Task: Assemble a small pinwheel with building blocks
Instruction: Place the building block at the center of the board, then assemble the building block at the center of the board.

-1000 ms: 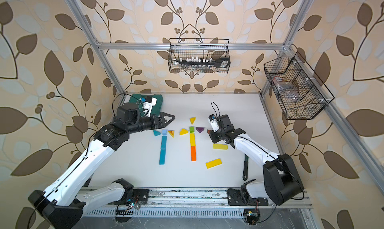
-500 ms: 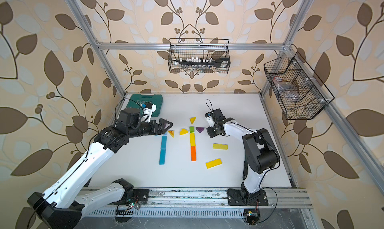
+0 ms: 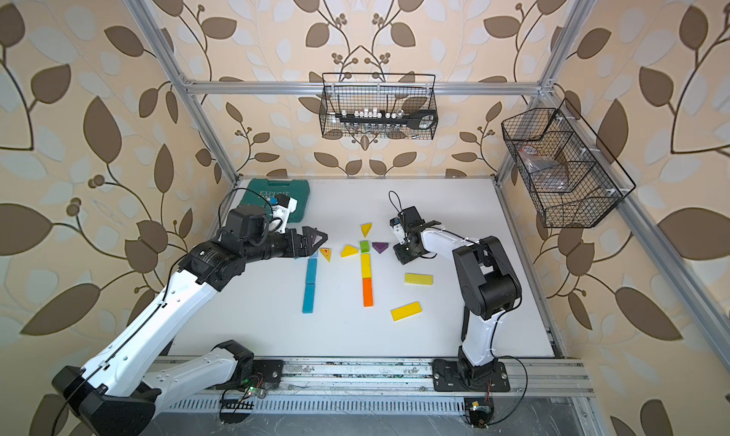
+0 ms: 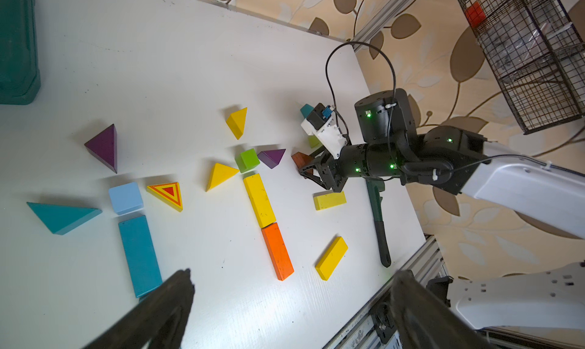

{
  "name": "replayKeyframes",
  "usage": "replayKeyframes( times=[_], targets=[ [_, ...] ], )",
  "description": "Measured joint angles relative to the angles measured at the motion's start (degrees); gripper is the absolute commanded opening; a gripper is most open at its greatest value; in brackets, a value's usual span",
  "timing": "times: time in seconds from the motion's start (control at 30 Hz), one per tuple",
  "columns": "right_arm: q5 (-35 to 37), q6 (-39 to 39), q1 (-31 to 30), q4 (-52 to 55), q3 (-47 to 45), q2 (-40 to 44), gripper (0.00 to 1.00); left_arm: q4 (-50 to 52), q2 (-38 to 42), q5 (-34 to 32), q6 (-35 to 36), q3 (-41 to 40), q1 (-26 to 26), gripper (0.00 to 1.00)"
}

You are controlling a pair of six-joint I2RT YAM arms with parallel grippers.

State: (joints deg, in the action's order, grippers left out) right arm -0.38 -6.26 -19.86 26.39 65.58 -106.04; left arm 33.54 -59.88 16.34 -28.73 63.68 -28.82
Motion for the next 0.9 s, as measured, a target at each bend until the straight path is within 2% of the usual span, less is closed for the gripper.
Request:
replayKeyframes(
  times=[0.17, 0.3, 0.43, 0.6, 0.83, 0.9],
  targets=[
    [0.83, 1.31, -0.11, 1.79, 0.02, 1.42, 0.56, 1.6, 0.22, -1.38, 0.42, 0.0, 0.0, 0.99],
    [1.22, 5.66, -1.66, 4.02, 0.33, 5.77, 0.58, 2.99, 1.27, -2.75, 0.92, 0.0, 0.0, 0.99],
    [1.14, 14.53, -5.77, 4.83, 0.33, 9.6, 0.59, 4.33, 2.6, -4.5, 2.12, 0.0, 0.02, 0.99],
    [0.61, 25.46, -10.29, 4.0, -1.16, 9.66, 0.57, 6.88, 3.34, -7.45, 3.5, 0.09, 0.37, 0.99],
    [1.46, 31.93, -9.07, 4.15, -1.29, 5.35, 0.55, 9.97, 3.72, -10.88, 4.85, 0.15, 0.37, 0.99],
    [1.46, 32.76, -8.0, 4.13, -1.29, 4.11, 0.52, 10.14, 3.91, -11.54, 4.96, 0.15, 0.37, 0.99]
  ],
)
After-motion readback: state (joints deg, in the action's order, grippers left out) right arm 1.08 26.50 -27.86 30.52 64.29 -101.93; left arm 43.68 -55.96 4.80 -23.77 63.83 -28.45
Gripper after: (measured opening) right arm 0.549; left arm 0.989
